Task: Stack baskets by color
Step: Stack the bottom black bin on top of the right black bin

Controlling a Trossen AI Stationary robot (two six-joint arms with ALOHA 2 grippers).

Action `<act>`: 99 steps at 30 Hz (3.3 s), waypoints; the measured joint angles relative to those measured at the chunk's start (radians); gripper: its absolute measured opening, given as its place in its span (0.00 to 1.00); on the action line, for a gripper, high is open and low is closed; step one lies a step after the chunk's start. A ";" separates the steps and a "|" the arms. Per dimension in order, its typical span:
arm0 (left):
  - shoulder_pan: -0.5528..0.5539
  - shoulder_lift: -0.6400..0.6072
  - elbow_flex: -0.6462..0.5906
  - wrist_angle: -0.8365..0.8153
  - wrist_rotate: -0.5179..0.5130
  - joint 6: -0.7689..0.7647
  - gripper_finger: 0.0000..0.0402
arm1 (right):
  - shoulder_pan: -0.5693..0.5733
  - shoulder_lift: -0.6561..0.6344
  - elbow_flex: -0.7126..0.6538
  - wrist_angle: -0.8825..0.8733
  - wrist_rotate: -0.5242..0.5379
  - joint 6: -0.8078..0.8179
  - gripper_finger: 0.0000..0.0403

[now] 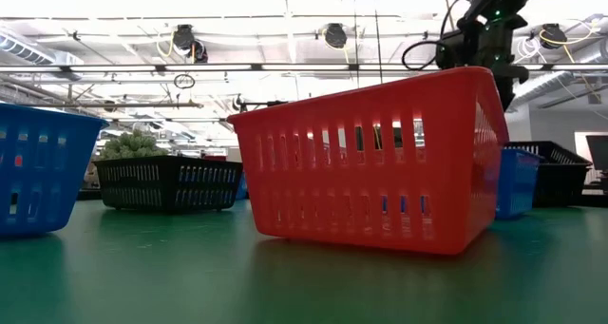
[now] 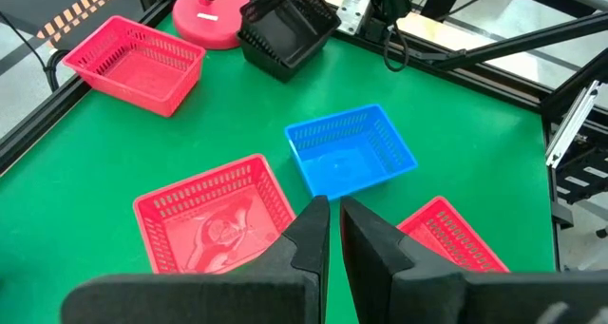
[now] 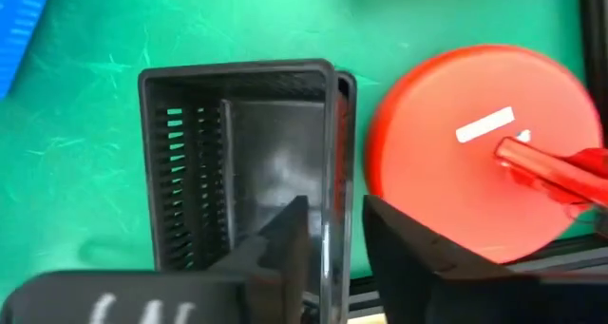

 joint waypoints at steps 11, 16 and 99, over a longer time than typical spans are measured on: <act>0.000 0.000 0.000 0.000 0.000 0.001 0.08 | 0.000 -0.020 0.000 0.023 0.023 -0.061 0.34; 0.000 0.000 0.000 0.000 0.000 0.001 0.08 | 0.000 -0.020 0.000 0.034 -0.035 -0.058 0.30; 0.020 0.000 0.000 0.000 0.052 -0.020 0.08 | 0.353 0.026 -0.271 0.224 0.080 1.152 0.00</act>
